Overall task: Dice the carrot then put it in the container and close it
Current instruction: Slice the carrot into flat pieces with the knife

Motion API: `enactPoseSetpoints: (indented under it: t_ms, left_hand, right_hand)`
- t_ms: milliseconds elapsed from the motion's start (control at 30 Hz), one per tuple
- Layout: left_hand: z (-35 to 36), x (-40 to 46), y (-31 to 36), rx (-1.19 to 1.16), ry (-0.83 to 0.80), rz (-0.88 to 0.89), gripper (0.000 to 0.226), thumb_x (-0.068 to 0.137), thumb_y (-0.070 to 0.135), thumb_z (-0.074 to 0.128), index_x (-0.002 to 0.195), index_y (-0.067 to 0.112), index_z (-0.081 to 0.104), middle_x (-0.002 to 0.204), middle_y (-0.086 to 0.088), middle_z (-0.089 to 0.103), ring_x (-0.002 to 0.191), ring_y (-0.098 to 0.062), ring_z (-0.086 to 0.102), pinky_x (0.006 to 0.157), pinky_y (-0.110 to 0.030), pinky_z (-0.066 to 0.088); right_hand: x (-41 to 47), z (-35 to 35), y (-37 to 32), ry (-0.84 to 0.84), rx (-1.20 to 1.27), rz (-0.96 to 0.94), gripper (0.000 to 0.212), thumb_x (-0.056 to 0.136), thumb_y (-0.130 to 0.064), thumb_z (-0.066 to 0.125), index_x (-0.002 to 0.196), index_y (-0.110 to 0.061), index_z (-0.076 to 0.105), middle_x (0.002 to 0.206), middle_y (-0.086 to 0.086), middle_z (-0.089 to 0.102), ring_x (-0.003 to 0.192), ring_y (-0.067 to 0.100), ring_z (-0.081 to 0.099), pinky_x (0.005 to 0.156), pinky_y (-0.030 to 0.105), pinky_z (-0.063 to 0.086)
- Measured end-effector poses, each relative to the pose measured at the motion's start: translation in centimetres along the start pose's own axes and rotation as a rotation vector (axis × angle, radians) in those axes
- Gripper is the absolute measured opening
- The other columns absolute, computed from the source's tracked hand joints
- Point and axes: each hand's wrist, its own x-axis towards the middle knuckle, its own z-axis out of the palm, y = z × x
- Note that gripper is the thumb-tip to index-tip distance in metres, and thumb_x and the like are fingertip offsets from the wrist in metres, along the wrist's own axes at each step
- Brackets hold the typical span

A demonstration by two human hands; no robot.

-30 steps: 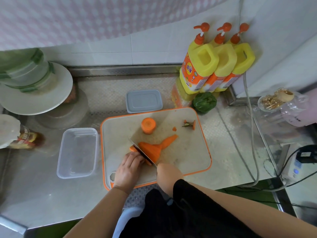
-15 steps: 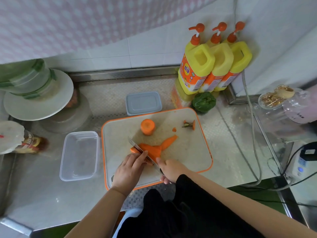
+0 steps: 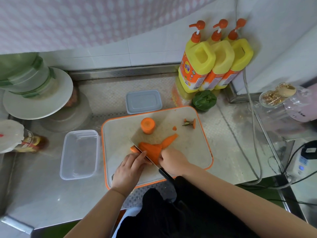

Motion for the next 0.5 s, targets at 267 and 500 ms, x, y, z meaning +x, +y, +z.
enactPoseSetpoints:
  t_ms: [267, 500]
  left_hand:
    - [0.0, -0.1, -0.2, 0.008, 0.014, 0.020, 0.043, 0.093, 0.029, 0.053, 0.134, 0.016, 0.048, 0.106, -0.008, 0.062, 0.096, -0.024, 0.056, 0.068, -0.039, 0.060]
    - [0.5, -0.3, -0.9, 0.018, 0.055, 0.063, 0.050, 0.090, 0.015, 0.061, 0.137, 0.012, 0.046, 0.105, -0.009, 0.062, 0.097, -0.026, 0.058, 0.078, -0.039, 0.057]
  right_hand:
    - [-1.7, -0.5, 0.0, -0.026, 0.057, 0.199, 0.064, 0.097, -0.061, 0.022, 0.092, -0.012, 0.062, 0.086, 0.007, 0.066, 0.083, 0.024, 0.064, 0.077, 0.038, 0.051]
    - [-3.5, 0.5, -1.9, -0.197, -0.044, 0.085, 0.044, 0.098, -0.046, 0.044, 0.127, -0.013, 0.043, 0.116, 0.007, 0.061, 0.105, 0.027, 0.059, 0.087, 0.037, 0.046]
